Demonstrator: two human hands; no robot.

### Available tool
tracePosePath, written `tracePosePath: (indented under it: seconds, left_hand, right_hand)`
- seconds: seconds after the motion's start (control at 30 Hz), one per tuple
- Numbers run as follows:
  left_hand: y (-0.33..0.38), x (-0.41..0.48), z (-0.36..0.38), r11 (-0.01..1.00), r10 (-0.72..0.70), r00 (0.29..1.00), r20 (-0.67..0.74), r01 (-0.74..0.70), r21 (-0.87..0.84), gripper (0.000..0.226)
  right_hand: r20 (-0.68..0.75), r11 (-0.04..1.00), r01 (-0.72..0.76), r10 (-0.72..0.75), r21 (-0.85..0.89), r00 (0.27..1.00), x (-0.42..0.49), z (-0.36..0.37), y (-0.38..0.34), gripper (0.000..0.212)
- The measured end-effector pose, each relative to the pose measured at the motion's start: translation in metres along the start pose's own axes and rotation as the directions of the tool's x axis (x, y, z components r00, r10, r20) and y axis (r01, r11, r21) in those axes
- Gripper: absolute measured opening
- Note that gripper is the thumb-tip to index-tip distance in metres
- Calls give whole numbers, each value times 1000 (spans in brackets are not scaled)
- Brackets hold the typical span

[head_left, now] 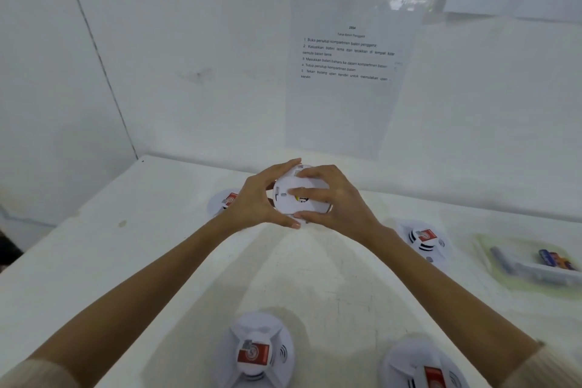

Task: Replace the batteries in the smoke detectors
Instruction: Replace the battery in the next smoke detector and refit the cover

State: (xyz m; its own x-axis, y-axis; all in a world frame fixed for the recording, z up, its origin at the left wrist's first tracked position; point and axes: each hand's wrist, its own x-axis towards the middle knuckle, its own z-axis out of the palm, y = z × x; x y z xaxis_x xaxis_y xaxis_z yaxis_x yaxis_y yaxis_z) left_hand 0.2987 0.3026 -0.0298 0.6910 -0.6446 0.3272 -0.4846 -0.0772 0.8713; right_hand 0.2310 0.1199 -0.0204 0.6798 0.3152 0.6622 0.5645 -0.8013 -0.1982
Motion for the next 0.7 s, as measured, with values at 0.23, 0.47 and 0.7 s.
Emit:
tracePosePath:
  seconds: [0.23, 0.47, 0.7]
  left_hand:
    - [0, 4, 2, 998, 44, 998, -53, -41, 51, 99]
    - [-4, -1, 2, 998, 4, 1000, -1, -3, 55, 97]
    - [-5, 2, 2, 999, -12, 1000, -1, 12, 38, 98]
  right_hand:
    - [-81, 997, -52, 47, -55, 996, 3, 7, 0, 36]
    - [115, 999, -18, 22, -29, 993, -1, -4, 13, 37]
    - [20, 994, 38, -36, -104, 999, -5, 3, 11, 37]
